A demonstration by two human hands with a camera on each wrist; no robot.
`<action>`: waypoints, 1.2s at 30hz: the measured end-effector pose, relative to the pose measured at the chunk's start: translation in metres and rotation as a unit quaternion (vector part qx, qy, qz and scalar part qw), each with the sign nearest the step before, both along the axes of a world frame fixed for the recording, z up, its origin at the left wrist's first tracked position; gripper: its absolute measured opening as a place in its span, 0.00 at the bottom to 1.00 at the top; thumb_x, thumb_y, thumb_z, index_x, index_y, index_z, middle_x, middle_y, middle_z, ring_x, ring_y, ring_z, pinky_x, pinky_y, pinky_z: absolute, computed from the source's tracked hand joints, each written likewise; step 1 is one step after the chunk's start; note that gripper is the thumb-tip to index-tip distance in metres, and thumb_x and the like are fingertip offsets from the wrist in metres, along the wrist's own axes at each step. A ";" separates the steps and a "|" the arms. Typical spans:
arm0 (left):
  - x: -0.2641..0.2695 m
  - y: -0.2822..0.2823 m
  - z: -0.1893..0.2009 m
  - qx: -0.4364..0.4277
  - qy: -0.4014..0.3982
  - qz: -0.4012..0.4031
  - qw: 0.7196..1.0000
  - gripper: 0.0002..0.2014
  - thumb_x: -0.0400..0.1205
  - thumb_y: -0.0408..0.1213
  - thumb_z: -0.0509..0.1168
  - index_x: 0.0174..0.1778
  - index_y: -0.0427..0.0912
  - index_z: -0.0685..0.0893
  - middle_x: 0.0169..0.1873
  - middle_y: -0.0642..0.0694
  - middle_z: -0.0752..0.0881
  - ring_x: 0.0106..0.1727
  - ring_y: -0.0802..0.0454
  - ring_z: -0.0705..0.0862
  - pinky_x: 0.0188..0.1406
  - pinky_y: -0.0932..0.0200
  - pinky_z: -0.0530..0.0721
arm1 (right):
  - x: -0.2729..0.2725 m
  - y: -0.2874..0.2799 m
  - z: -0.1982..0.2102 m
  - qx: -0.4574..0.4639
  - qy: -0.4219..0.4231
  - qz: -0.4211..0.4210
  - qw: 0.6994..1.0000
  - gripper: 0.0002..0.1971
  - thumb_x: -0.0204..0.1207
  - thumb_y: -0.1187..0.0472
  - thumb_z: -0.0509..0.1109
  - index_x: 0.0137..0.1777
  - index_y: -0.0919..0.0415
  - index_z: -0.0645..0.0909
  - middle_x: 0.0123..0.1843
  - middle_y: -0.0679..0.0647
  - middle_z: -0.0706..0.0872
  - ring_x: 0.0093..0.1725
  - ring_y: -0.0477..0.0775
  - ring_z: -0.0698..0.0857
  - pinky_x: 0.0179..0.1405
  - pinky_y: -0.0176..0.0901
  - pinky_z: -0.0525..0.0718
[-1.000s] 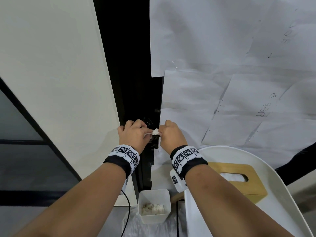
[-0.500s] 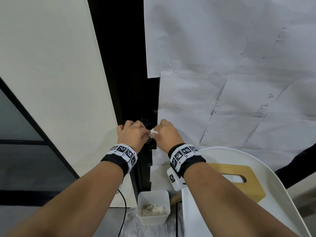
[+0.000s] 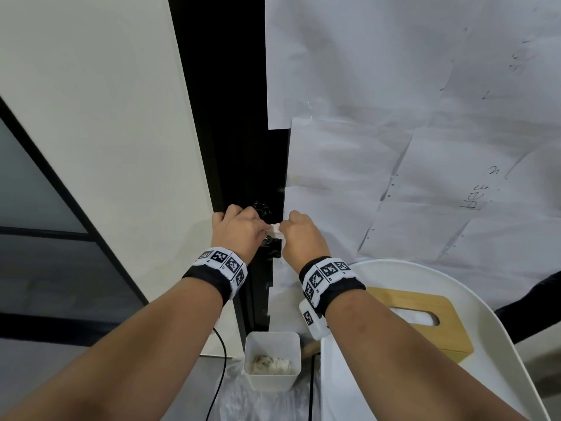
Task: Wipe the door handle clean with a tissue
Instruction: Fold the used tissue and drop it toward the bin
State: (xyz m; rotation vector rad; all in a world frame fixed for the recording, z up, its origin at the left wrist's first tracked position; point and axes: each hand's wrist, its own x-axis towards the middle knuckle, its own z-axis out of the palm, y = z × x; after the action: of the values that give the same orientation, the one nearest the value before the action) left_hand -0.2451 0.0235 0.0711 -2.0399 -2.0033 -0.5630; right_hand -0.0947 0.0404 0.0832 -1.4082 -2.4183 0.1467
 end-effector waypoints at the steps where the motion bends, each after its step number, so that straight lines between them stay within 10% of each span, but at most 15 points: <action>1: 0.000 -0.001 0.000 0.004 0.002 0.001 1.000 0.07 0.78 0.49 0.68 0.49 0.61 0.89 0.46 0.59 0.85 0.56 0.49 0.76 0.52 0.49 0.67 | 0.001 -0.001 0.000 0.000 -0.001 0.001 1.000 0.15 0.69 0.77 0.61 0.52 0.68 0.82 0.52 0.59 0.77 0.52 0.59 0.76 0.41 0.46 0.76; 14: 0.004 -0.032 -0.034 -0.091 -0.094 -0.014 0.991 0.09 0.81 0.47 0.63 0.54 0.56 0.86 0.53 0.55 0.85 0.54 0.51 0.82 0.56 0.51 0.75 | 0.010 -0.019 -0.040 -0.090 0.037 -0.037 0.995 0.08 0.78 0.67 0.61 0.50 0.63 0.81 0.50 0.60 0.80 0.48 0.62 0.82 0.45 0.51 0.82; 22: -0.011 -0.042 -0.054 -0.108 -0.237 -0.065 0.963 0.05 0.77 0.35 0.69 0.48 0.46 0.86 0.41 0.46 0.85 0.43 0.47 0.84 0.44 0.52 0.84 | -0.013 -0.041 -0.059 -0.110 0.135 -0.079 0.982 0.12 0.72 0.75 0.60 0.50 0.61 0.78 0.48 0.59 0.79 0.44 0.59 0.80 0.41 0.45 0.76; 36: -0.030 -0.067 -0.129 -0.188 -0.205 -0.099 0.955 0.12 0.82 0.32 0.62 0.55 0.43 0.90 0.54 0.42 0.85 0.54 0.45 0.84 0.56 0.62 0.78 | -0.036 -0.078 -0.129 -0.180 0.135 -0.137 0.965 0.12 0.72 0.74 0.61 0.52 0.66 0.83 0.55 0.63 0.79 0.47 0.64 0.83 0.50 0.43 0.78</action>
State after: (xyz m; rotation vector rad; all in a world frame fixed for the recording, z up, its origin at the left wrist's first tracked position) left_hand -0.2756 -0.0438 -0.0581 -2.5468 -2.2928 -0.7434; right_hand -0.1304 -0.0380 -0.0456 -1.7306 -2.0187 0.6907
